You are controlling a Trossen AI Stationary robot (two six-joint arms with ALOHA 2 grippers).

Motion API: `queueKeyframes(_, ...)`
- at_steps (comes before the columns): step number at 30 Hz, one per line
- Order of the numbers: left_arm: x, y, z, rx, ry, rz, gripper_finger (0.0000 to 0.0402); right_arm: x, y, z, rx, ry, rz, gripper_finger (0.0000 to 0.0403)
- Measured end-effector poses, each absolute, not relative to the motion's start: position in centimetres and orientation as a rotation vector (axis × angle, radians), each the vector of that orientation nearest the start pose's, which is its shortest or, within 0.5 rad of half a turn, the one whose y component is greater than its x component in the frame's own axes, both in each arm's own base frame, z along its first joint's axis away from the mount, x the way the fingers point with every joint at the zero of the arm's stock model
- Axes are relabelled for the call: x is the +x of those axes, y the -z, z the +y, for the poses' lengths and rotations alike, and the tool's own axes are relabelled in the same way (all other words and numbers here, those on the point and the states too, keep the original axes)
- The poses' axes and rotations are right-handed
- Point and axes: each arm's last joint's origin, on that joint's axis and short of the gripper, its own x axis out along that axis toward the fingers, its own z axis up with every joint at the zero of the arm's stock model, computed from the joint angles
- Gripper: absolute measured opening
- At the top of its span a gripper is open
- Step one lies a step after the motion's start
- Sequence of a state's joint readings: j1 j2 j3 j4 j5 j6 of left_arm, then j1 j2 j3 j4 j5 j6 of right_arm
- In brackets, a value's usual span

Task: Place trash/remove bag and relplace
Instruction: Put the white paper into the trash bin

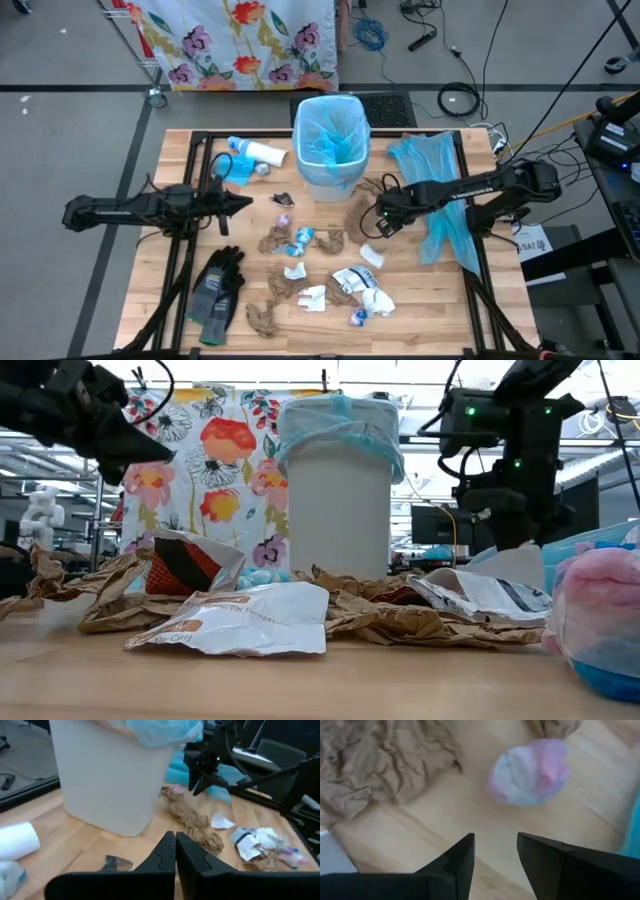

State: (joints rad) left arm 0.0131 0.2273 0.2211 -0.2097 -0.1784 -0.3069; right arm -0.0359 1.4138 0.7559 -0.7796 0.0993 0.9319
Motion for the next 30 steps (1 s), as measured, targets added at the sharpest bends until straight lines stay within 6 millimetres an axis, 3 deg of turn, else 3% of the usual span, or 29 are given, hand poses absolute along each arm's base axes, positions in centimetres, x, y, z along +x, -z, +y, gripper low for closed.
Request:
queueKeyframes(16, 9.9, -20.3, 0.7, -0.280, -0.251, 0.228, 0.0006, 23.5, -21.3, 3.2, 0.875, 0.458, 1.131, 0.0141)
queueKeyframes(20, 9.9, -20.1, 0.7, -0.276, -0.264, 0.242, 0.0006, 23.5, -21.6, 4.3, 0.739, 0.337, 1.154, 0.0141)
queueKeyframes(27, 9.9, -20.1, 0.7, -0.275, -0.266, 0.247, 0.0006, 23.1, -21.6, 6.0, 0.296, -0.016, 1.190, 0.0141)
queueKeyframes(30, 9.9, -20.1, 0.7, -0.277, -0.266, 0.247, 0.0006, 23.3, -21.7, 6.4, 0.156, -0.072, 1.150, 0.0141)
